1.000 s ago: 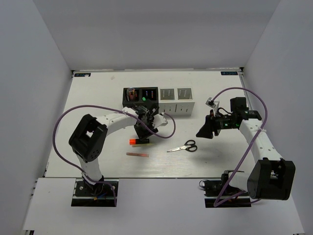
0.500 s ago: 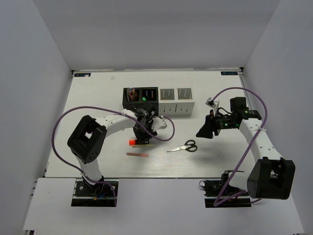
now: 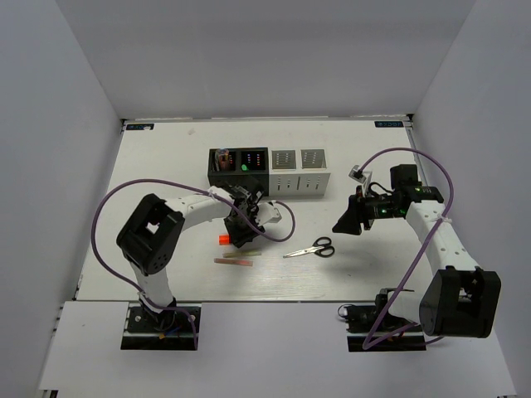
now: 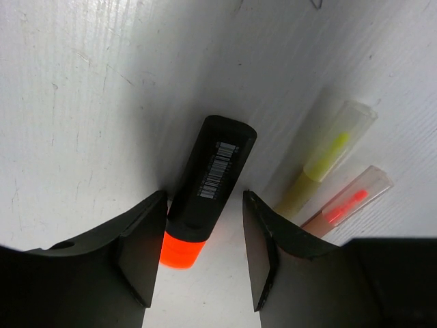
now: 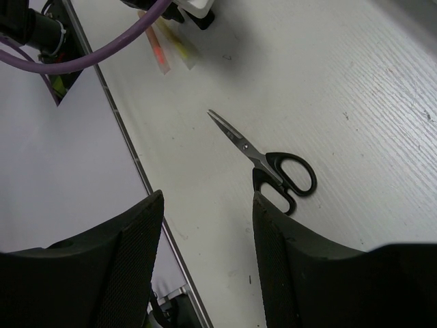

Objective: Sort the stationery into containers
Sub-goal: Pick up the pen from the center of the board.

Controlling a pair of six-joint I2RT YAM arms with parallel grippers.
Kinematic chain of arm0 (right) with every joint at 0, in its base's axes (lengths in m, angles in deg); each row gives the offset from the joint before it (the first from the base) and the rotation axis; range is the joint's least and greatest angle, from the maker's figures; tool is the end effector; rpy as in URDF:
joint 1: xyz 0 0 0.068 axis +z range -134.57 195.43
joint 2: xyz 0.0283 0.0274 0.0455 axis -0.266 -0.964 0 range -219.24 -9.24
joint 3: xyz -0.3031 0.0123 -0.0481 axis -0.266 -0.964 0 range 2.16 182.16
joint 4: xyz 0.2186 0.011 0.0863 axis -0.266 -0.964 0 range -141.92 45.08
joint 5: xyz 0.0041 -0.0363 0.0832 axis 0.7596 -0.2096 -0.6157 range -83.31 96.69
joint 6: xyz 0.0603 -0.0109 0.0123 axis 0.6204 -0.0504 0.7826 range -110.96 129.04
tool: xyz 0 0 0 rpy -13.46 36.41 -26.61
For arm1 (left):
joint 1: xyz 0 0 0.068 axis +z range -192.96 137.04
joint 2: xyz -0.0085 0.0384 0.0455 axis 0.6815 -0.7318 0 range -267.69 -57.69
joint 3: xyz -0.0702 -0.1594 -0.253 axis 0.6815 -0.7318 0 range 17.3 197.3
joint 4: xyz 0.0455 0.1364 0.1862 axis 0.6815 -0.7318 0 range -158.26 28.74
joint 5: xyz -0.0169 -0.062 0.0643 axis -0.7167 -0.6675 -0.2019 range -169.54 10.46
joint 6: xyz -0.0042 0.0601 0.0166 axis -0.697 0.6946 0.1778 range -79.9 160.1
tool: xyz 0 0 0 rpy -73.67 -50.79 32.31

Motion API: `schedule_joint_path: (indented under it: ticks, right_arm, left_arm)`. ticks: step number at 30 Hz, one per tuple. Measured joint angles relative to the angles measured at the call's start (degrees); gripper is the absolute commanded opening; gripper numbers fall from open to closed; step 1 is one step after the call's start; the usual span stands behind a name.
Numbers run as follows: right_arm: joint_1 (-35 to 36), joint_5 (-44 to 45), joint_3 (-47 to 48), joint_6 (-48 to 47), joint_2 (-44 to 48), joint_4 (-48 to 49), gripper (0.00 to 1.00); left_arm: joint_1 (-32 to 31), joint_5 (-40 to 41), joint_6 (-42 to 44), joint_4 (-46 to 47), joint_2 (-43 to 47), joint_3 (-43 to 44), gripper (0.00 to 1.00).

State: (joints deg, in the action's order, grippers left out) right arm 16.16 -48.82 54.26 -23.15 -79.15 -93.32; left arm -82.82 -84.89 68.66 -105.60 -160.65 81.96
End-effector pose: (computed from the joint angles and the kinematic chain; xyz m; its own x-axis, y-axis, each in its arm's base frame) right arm 0.1821 0.0416 0.2931 -0.5933 -0.3093 -0.7432 -0.7749 0.4694 0.4233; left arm 0.2352 -0.2020 0.1975 -0.3592 0.9200 -0.1568 0.9325 0.3607 -0.0200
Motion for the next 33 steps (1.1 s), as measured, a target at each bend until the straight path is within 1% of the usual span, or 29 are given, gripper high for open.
schedule_joint_path:
  ticks: [2, 5, 12, 18, 22, 23, 25, 26, 27, 28, 29, 30, 31, 33]
  right_arm:
    - [0.0, 0.0, 0.0, 0.0, 0.0, -0.1, 0.58]
    - [0.0, 0.0, 0.0, -0.2, 0.0, -0.3, 0.58]
    - [0.0, -0.1, 0.3, -0.5, 0.0, -1.0, 0.58]
    - [0.0, -0.2, 0.3, -0.9, 0.0, -1.1, 0.58]
    - [0.0, -0.2, 0.3, -1.0, 0.0, -1.2, 0.58]
    - [0.0, -0.2, 0.3, -1.0, 0.0, -1.2, 0.58]
    - [0.0, -0.2, 0.3, -1.1, 0.0, -1.2, 0.58]
    - [0.0, -0.2, 0.3, -1.1, 0.0, -1.2, 0.58]
    - [0.0, -0.2, 0.3, -1.2, 0.0, -1.2, 0.58]
    - [0.0, -0.2, 0.3, -1.2, 0.0, -1.2, 0.63]
    - [0.0, -0.2, 0.3, -1.2, 0.0, -1.2, 0.71]
    - [0.0, -0.2, 0.3, -1.2, 0.0, -1.3, 0.84]
    - [0.0, -0.3, 0.3, -1.1, 0.0, -1.4, 0.9]
    - [0.0, -0.6, 0.4, -1.4, 0.0, -1.4, 0.9]
  left_arm:
    - [0.0, 0.0, 0.0, 0.1, 0.0, 0.0, 0.59]
    - [0.0, 0.2, 0.0, 0.3, -0.1, 0.0, 0.56]
    - [-0.1, 0.2, -0.1, 1.2, -0.1, -0.1, 0.56]
    - [-0.5, 0.2, -0.1, 2.4, -0.4, 0.0, 0.53]
    - [-1.2, 0.1, -0.3, 2.4, -1.5, 1.4, 0.41]
    - [-1.4, 0.0, -0.3, 2.4, -1.7, 1.7, 0.33]
    - [-1.6, 0.1, -0.3, 2.4, -1.9, 1.9, 0.25]
    - [-1.6, 0.2, -0.4, 2.5, -1.9, 1.9, 0.19]
    - [-1.6, 0.2, -0.5, 2.6, -1.9, 1.9, 0.17]
    - [-1.6, 0.2, -0.5, 2.6, -1.9, 1.8, 0.15]
    - [-1.6, 0.2, -0.5, 2.6, -1.7, 1.8, 0.14]
    - [-1.6, 0.2, -0.6, 2.7, -1.7, 1.8, 0.12]
    - [-1.6, 0.2, -0.6, 2.8, -1.6, 1.8, 0.11]
    - [-1.6, 0.1, -1.0, 3.6, -1.5, 1.7, 0.06]
